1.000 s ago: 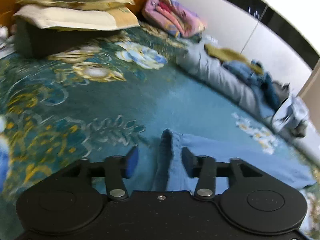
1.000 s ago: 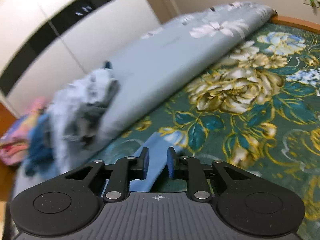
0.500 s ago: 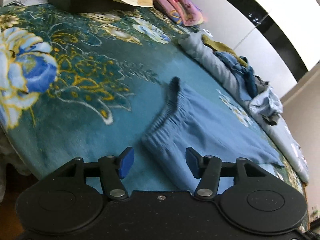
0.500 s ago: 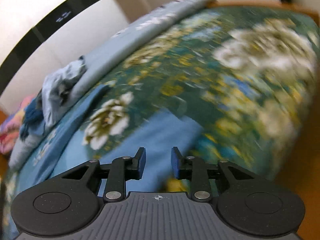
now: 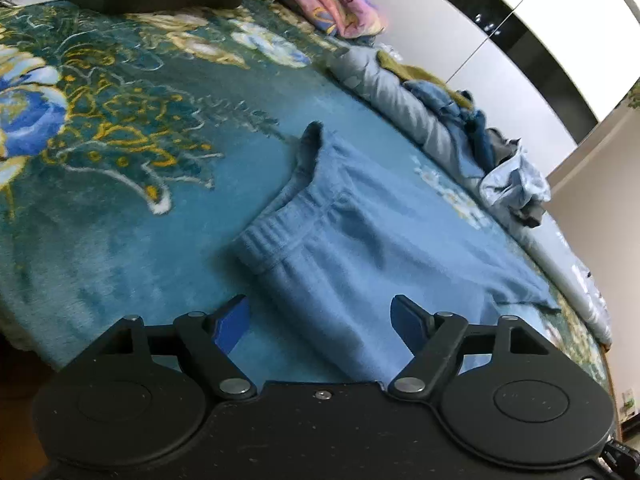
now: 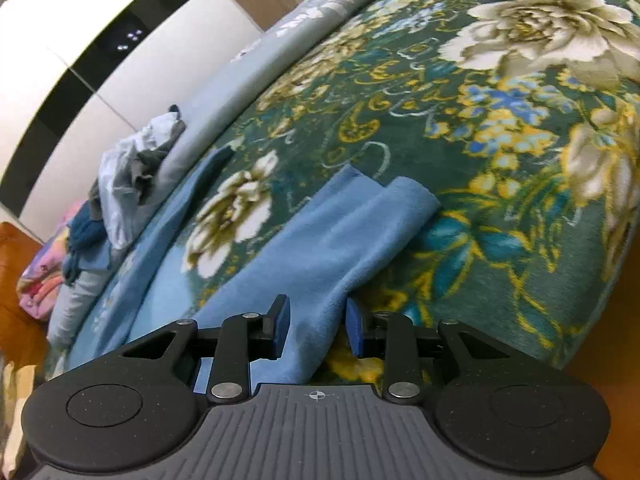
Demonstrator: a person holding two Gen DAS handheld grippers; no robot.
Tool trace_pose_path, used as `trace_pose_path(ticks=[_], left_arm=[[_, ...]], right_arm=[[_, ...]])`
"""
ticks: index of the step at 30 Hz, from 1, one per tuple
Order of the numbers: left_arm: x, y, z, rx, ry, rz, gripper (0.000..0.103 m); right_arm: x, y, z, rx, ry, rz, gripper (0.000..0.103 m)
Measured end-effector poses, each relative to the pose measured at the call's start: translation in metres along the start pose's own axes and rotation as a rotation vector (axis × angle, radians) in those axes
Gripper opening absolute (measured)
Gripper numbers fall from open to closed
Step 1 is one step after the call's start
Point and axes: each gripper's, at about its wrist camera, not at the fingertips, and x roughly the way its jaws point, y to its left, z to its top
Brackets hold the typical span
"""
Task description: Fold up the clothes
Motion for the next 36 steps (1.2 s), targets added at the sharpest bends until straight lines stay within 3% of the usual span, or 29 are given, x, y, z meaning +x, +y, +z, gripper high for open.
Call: trace_pose_path(ticks=[2,8,10,12,16,23,36], left_arm=[[0.003,-0.002,0.002,-0.005,0.001,-0.019,0.070],[0.011,-0.003,0.004,-0.036,0.014,-0.025,0.040],[0.010,0.000,0.005,-0.051,0.007,-0.031,0.019],[0.007,0.001,0.007,-0.044,-0.010,-0.026,0.000],[-0.006,0.001,0.007,-0.051,-0.067,-0.016,0.000],[-0.029,-0.008,0.025,-0.037,-0.123,-0.070,0.000],[-0.011,-0.030,0.049,0.032,-0.167,-0.064,0.000]], right_arm=[[0.002,0.001,0.001,-0.001,0.005,0.015,0.027],[0.008,0.010,0.000,-0.024,0.011,0.023,0.023],[0.008,0.014,0.000,-0.038,0.007,0.031,0.007],[0.007,0.018,0.000,-0.052,0.002,0.041,0.004],[-0.005,0.023,0.002,-0.059,-0.047,0.055,0.003],[-0.015,0.030,0.020,-0.038,-0.082,0.113,0.003],[0.025,0.083,0.065,-0.082,-0.108,0.172,0.003]])
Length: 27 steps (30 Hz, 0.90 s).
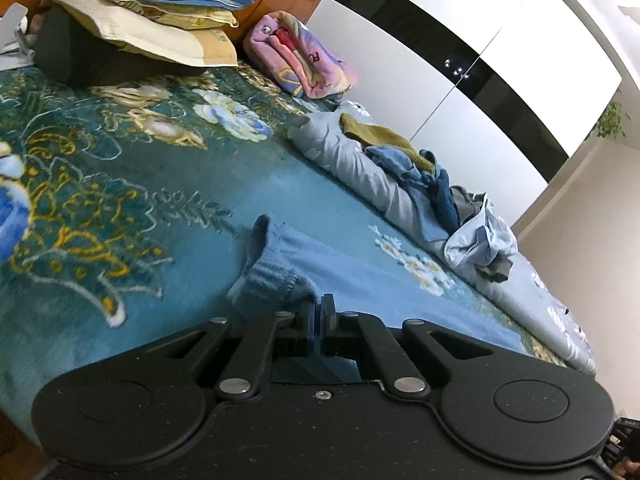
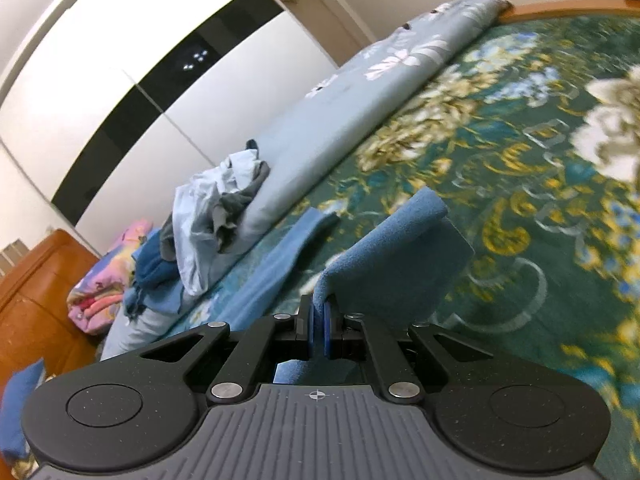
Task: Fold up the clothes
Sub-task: 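Fold the garment again with the right gripper while the left gripper holds the waistband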
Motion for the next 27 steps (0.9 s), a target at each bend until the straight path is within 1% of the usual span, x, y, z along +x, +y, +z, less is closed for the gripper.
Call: trace_pose_path(ticks=[4,8,12,14,17,21,23,24,25,26,27], left_arm=[[0.021,-0.007,0.020,-0.005,-0.027,-0.007,0.000],[0.056,-0.018,0.041,-0.002,-0.044,0.008,0.000],[0.098,-0.027,0.055,0.030,-0.048,0.059,0.000],[0.116,-0.027,0.058,0.033,-0.048,0.089,0.000],[0.140,-0.021,0.059,0.017,-0.026,0.143,0.000],[0.165,-0.009,0.057,0.010,0.023,0.197,0.001],[0.169,-0.004,0.056,0.005,0.041,0.198,0.003],[0.168,-0.003,0.055,0.003,0.045,0.190,0.005],[0.165,-0.003,0.055,0.000,0.048,0.179,0.019],[0.159,-0.004,0.055,-0.008,0.054,0.166,0.029],[0.153,-0.005,0.056,-0.019,0.062,0.152,0.047]], right_arm=[[0.033,0.018,0.021,0.002,-0.003,0.017,0.003],[0.093,0.047,0.055,-0.053,0.046,-0.008,0.003],[0.163,0.079,0.078,-0.119,0.087,-0.047,0.003],[0.198,0.092,0.080,-0.157,0.118,-0.075,0.003],[0.248,0.108,0.076,-0.205,0.164,-0.119,0.003],[0.293,0.112,0.059,-0.230,0.215,-0.187,0.004],[0.299,0.107,0.049,-0.222,0.236,-0.195,0.005],[0.298,0.105,0.047,-0.211,0.245,-0.177,0.007],[0.295,0.102,0.047,-0.195,0.255,-0.140,0.010],[0.291,0.099,0.047,-0.178,0.264,-0.102,0.013],[0.285,0.097,0.050,-0.167,0.262,-0.066,0.020]])
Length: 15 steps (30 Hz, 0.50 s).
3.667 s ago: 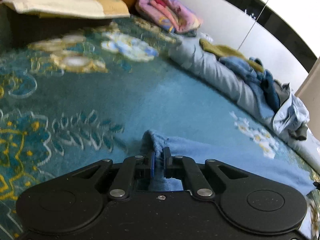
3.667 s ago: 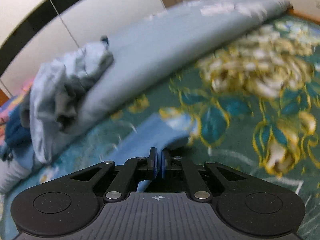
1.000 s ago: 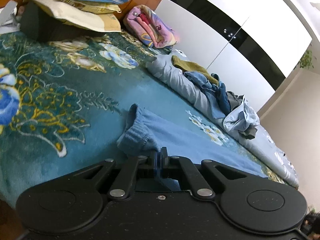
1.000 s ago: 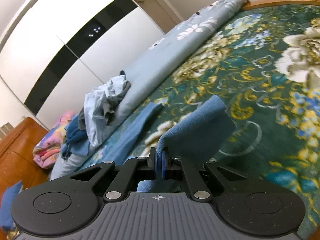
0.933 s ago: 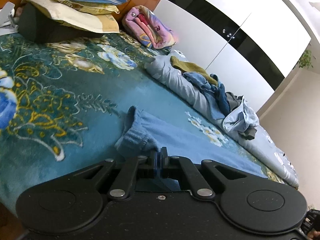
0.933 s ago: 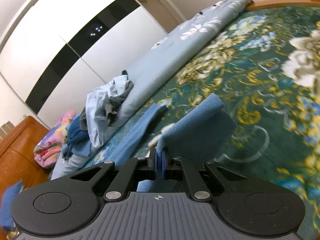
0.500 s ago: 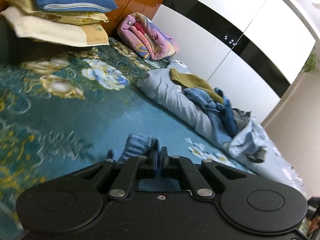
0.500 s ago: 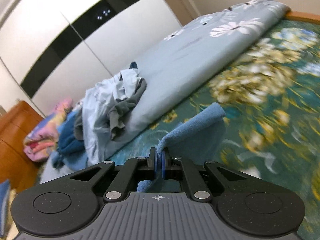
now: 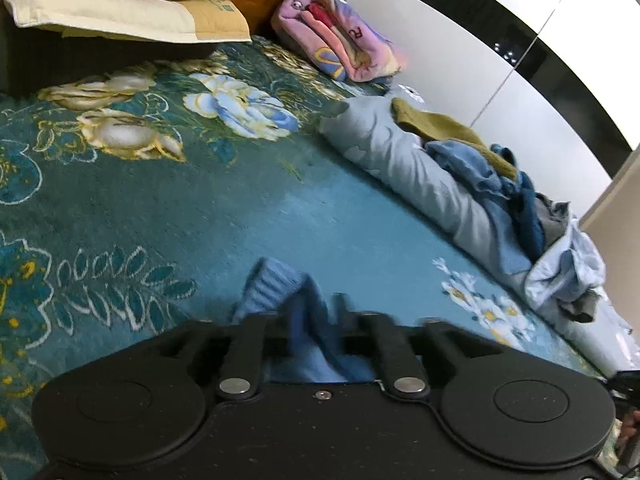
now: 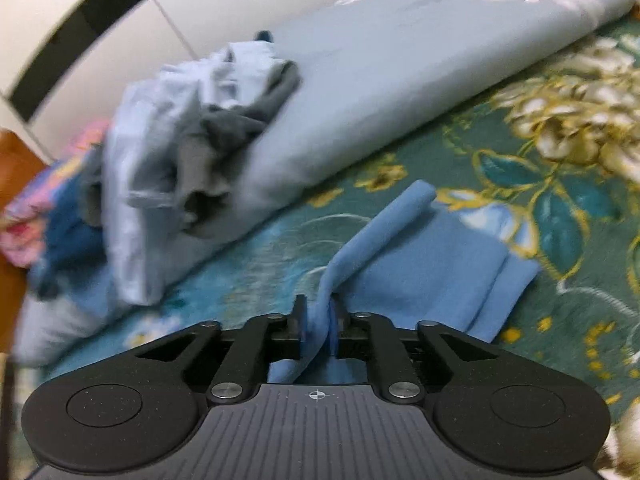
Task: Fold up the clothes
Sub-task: 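Fold the garment again with the right gripper while the left gripper holds the waistband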
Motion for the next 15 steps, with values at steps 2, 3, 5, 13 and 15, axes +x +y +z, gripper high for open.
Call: trace_pose_path(ticks=[2,3,5,13,15], left_arm=[[-0.020,0.001,-0.006,-0.003,-0.027,-0.019,0.051],[-0.030,0.001,-0.010,-0.003,-0.044,-0.028,0.053],[-0.049,0.008,-0.021,-0.023,-0.084,0.019,0.058],[-0.060,0.061,-0.057,-0.342,-0.033,0.006,0.064],[-0.054,0.057,-0.053,-0.337,-0.042,-0.027,0.065]], right_arm=[[-0.019,-0.005,0.003,0.005,-0.035,0.068,0.034],[-0.028,-0.010,0.004,0.013,-0.057,0.087,0.034],[-0.047,-0.022,0.004,0.037,-0.108,0.097,0.034],[-0.040,-0.092,-0.034,0.319,-0.088,0.077,0.036],[-0.031,-0.094,-0.040,0.383,-0.105,0.118,0.036]])
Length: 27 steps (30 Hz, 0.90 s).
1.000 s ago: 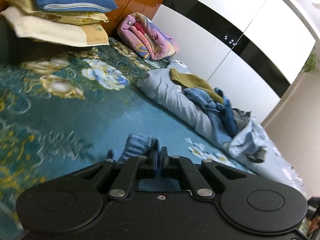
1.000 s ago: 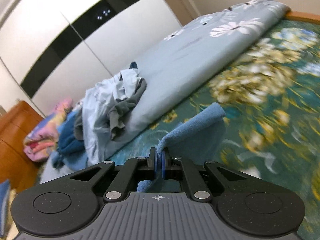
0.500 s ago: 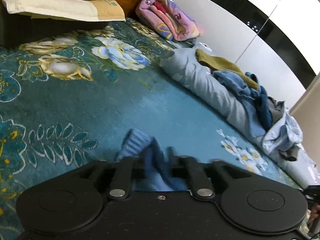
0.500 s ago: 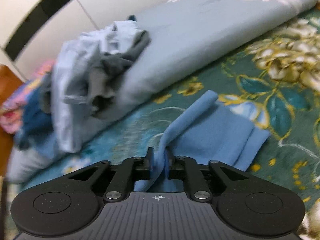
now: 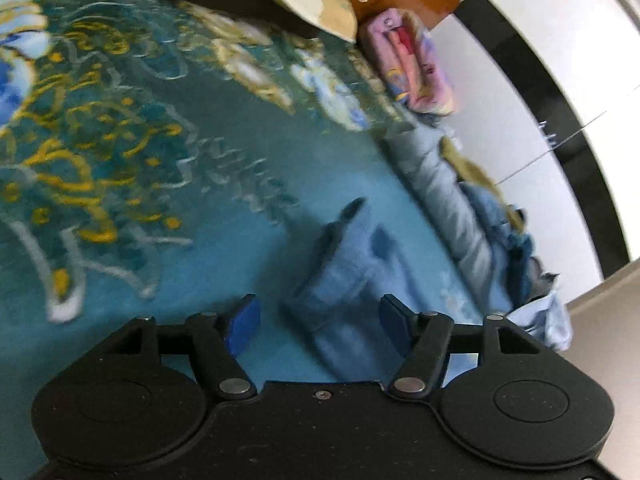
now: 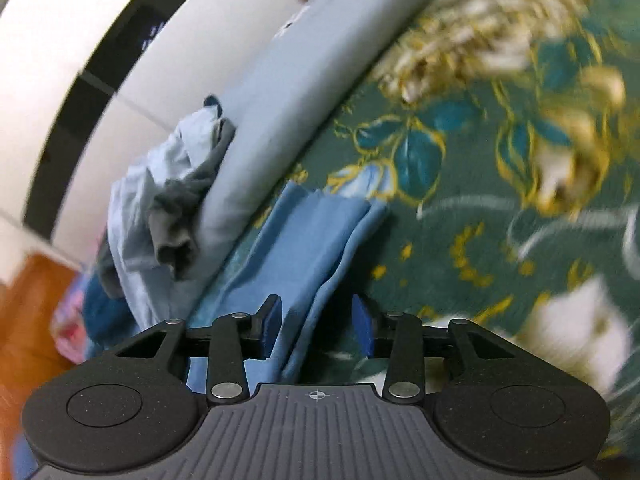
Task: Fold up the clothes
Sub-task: 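Fold the garment again with the right gripper while the left gripper holds the waistband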
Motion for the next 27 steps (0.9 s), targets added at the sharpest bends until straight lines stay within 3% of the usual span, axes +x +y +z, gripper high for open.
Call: trace_pose_path(ticks=[4,5,6,8,9,13,20,24,27], left_arm=[[0.014,-0.009,-0.004,-0.012,-0.012,0.009,0.068],[0.017,-0.011,-0.006,-0.016,-0.026,0.018,0.068],[0.017,-0.012,-0.007,-0.024,-0.042,0.022,0.067],[0.017,-0.012,-0.008,-0.036,-0.091,0.031,0.051],[0.018,-0.011,-0.007,-0.040,-0.108,0.041,0.032],[0.019,-0.017,0.007,-0.052,-0.134,0.054,0.019],[-0.035,-0.028,0.025,0.009,-0.115,-0.020,0.017],[-0.055,-0.004,0.022,-0.002,-0.074,-0.016,0.017],[-0.048,0.017,0.016,-0.015,-0.040,0.020,0.018]], right_arm=[[0.020,0.012,-0.009,-0.008,-0.006,0.007,0.035],[0.022,0.016,-0.011,-0.020,-0.006,0.003,0.025],[0.023,0.018,-0.012,-0.022,-0.004,0.004,0.008],[0.021,0.022,-0.013,-0.020,-0.016,0.014,0.005],[0.017,0.025,-0.012,-0.028,-0.026,0.020,0.005],[-0.007,0.040,-0.011,-0.107,-0.053,0.005,0.004],[-0.092,0.040,-0.025,-0.152,-0.085,0.065,0.004],[-0.150,0.006,-0.043,-0.102,-0.070,0.053,0.004],[-0.170,-0.023,-0.058,-0.106,-0.036,-0.018,0.004]])
